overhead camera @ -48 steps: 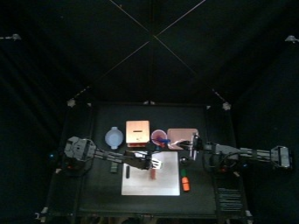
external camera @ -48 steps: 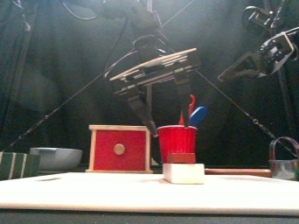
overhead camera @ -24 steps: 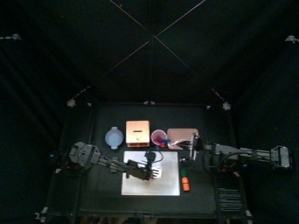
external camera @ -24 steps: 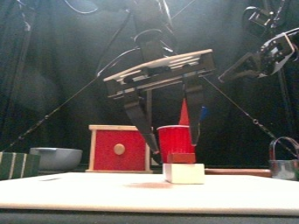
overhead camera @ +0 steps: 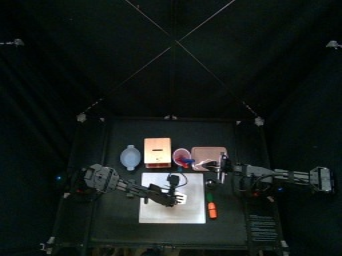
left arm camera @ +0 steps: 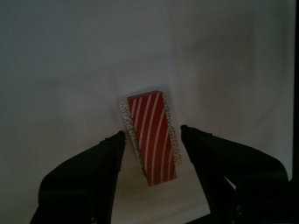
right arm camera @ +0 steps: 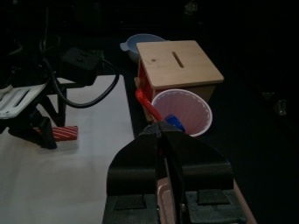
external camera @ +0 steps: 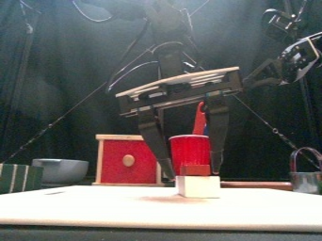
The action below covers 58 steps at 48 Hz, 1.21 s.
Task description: Grab assembled salmon sushi
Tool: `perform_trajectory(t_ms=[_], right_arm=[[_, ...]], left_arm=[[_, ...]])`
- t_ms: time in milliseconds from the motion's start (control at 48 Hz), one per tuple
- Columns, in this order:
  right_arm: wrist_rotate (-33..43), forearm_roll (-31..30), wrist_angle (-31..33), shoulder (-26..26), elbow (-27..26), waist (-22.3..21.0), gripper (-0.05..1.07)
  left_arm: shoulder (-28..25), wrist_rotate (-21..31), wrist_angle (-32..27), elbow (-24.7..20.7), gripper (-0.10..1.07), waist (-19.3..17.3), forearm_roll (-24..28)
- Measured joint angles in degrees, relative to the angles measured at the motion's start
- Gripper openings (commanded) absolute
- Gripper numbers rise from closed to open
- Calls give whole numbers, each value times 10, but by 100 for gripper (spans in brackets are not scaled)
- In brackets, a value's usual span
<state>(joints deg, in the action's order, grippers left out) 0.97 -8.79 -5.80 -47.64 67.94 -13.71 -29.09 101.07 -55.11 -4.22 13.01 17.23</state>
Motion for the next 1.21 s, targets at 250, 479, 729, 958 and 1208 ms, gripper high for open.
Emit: perform_trajectory(t_ms=[250, 479, 729, 958, 1208], right_arm=[[2, 0, 0, 0, 4, 1, 1], [2, 0, 0, 0, 4, 1, 1], [3, 0, 0, 0, 4, 2, 1], [4, 0, 0, 0, 4, 2, 1], [4, 0, 1, 0, 4, 3, 1]], left_arm=[[-10, -1, 1, 0, 87, -1, -6], [-12, -1, -1, 0, 85, -1, -6], [-12, -1, -7, 0, 75, -1, -6], [-12, -4, -8, 1, 71, -1, -9], [5, -23, -26, 11, 70, -2, -4]])
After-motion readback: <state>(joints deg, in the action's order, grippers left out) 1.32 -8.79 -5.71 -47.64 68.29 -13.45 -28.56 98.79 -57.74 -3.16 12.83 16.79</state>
